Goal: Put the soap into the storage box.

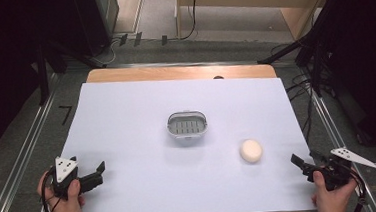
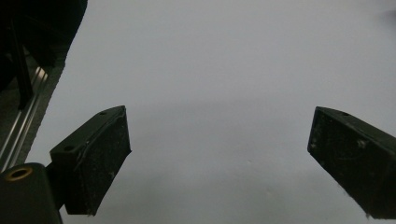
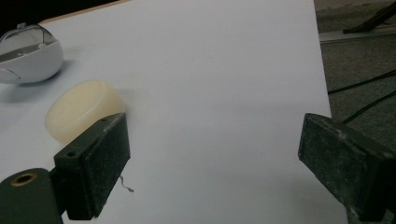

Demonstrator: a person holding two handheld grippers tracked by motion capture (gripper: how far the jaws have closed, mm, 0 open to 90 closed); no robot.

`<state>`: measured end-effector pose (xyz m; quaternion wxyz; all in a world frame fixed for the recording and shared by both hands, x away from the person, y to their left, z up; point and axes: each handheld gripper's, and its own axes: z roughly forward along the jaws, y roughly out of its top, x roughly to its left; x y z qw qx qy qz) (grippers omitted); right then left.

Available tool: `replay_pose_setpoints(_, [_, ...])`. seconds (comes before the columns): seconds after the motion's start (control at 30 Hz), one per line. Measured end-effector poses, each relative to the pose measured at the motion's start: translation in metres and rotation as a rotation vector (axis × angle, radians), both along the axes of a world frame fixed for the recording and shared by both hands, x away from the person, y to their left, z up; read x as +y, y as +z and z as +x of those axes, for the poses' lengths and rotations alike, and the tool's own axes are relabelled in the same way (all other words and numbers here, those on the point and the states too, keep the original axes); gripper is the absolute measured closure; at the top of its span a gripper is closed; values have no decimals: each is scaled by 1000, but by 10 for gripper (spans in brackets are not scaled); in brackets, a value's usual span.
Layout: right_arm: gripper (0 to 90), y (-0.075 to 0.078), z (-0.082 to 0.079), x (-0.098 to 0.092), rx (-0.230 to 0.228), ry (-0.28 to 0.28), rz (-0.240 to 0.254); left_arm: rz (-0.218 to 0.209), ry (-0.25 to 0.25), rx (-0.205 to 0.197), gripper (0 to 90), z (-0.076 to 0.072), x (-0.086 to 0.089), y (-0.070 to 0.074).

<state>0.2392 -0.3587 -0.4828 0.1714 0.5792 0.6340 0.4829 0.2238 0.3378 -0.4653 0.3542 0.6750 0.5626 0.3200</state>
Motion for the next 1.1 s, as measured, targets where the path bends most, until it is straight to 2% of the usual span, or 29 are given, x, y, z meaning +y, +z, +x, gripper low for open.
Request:
replay_pose_setpoints(0.1, [103,1,1,3,-1,3,-27,9,-1,-9,66,-1,-1,0])
replay_pose_setpoints(0.17, [130,1,1,5,-6,-8,-42,1,-2,-12,52,-1,0,0])
replay_pose_setpoints(0.27, [130,3,0,7,-7,-2,-28,-24,1,-16,35,-2,3,0])
replay_pose_setpoints(0.4, [130,5,-2,12,-11,16,-29,-24,5,-11,35,-1,3,0])
replay_pose_setpoints(0.6, [130,8,-1,22,-14,38,-39,36,14,12,6,2,-2,1])
replay_pose_setpoints(0.73, [130,9,0,30,-8,52,-33,50,4,36,0,6,3,3])
replay_pose_setpoints(0.83, [130,10,1,36,-8,73,-15,69,-1,23,0,10,6,4])
replay_pose_setpoints(0.93, [130,12,3,44,-17,89,-29,100,-5,7,0,12,8,3])
replay_pose_setpoints(1.1, [130,15,5,57,-6,111,-35,102,-18,-2,0,12,8,2])
